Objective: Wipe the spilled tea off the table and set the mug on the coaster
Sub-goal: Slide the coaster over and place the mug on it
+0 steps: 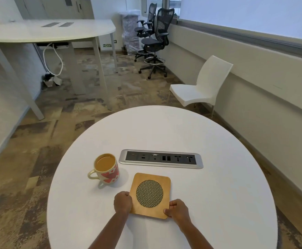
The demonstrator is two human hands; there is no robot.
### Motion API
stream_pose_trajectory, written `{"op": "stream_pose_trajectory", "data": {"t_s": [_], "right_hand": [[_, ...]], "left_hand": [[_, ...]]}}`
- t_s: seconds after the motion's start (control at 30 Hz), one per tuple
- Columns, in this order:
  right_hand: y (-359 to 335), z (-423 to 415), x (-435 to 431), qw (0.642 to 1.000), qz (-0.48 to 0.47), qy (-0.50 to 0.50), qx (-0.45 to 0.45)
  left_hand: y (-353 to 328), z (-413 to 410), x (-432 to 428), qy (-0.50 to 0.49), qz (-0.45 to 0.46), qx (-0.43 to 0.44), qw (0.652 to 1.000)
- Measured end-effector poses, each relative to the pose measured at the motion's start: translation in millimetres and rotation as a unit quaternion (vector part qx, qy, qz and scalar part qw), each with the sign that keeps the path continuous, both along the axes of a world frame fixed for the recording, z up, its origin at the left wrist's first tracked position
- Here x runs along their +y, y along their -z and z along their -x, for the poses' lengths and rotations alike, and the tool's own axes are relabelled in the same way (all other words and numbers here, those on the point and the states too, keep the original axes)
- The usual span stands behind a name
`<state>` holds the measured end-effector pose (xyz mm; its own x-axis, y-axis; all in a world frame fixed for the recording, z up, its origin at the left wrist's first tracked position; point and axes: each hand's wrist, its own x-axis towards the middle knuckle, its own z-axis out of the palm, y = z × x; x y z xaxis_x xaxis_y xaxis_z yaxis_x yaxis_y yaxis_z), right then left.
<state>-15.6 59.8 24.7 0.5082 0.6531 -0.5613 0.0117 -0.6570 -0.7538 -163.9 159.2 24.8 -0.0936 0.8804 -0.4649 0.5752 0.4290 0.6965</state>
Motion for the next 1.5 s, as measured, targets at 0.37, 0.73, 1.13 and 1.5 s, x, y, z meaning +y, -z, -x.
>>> {"op": "stream_pose_trajectory", "data": {"t_s": [0.37, 0.73, 1.13, 1.5], "right_hand": [[2, 9, -4, 0.998, 0.028, 0.031, -0.049], [-4, 0, 0, 0.980, 0.084, -0.050, -0.173], [-35, 18, 58, 0.956, -0.014, -0.170, -0.237], [-62, 97, 152, 0.862, -0.120, -0.372, -0.324]], "left_hand": [[8, -2, -1, 0.033, -0.038, 0.013, 0.999], [-3, 2, 0, 0.131, -0.093, 0.070, 0.984], [-54, 44, 38, 0.216, -0.505, 0.210, 0.809], [-40, 117, 72, 0.174, -0.396, 0.295, 0.852]]}}
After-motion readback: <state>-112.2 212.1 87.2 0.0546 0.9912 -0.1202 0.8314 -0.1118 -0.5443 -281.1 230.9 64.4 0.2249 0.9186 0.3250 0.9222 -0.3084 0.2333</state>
